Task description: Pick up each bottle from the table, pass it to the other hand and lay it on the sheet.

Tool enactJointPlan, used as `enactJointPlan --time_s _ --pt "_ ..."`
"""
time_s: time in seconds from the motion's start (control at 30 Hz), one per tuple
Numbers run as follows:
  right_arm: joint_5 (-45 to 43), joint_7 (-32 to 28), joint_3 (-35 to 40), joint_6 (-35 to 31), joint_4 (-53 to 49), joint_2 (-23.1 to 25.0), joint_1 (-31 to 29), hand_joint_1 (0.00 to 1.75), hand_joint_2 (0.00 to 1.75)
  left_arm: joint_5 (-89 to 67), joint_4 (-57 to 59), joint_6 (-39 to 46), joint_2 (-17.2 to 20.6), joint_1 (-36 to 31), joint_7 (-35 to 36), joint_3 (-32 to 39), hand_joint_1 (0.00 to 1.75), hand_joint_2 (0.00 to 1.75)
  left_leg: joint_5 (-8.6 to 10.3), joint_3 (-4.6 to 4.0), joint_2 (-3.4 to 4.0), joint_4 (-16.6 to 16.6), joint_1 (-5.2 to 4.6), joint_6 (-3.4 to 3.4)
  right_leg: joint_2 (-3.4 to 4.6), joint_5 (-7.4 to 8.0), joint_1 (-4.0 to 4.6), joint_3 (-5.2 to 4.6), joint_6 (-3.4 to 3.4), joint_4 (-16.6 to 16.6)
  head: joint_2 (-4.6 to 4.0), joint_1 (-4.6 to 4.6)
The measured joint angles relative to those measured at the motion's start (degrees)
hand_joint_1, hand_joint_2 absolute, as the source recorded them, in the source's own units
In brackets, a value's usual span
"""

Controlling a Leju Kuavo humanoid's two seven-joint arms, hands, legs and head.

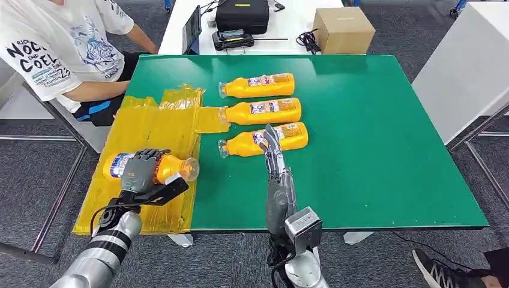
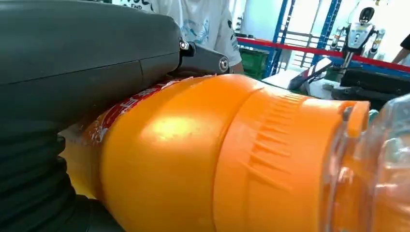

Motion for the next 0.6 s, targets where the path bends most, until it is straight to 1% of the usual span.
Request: enactJointPlan --time_s 0.13,0.27,0.37,0.6 --pt "0.4 0.53 -0.02 1.01 0.0 0.04 0.06 0.0 0.0 -11.89 2.34 0.79 0.79 -0.89 8.09 -1.03 1.75 1.75 0.01 0.01 0.0 0.0 0.01 0.0 0.0 0.0 0.01 0.0 0.0 0.0 0.0 0.0" --pt "0.61 0.74 -0.02 1.38 0.0 0.09 0.37 0.0 0.0 -16.86 4.52 0.83 1.51 -1.61 11.81 -1.72 1.75 1.75 0.01 0.0 0.0 0.0 0.02 -0.01 0.0 0.0 0.01 0.0 0.0 0.02 0.0 0.0" --pt "0.61 0.94 -0.02 1.6 0.0 0.11 0.49 0.0 0.0 -18.11 5.64 0.37 1.84 -2.4 12.82 -2.08 1.75 1.75 0.01 0.0 -0.01 0.0 0.01 -0.01 0.0 0.0 0.01 0.01 0.0 0.01 0.0 0.0" --pt "0.64 1.95 -0.04 2.34 0.0 0.15 0.71 0.0 0.0 -19.09 7.87 -5.23 1.92 -4.26 13.28 -2.29 1.75 1.75 0.01 0.09 -0.03 -0.01 0.01 -0.01 -0.01 0.0 0.0 0.12 -0.01 0.0 0.0 0.0"
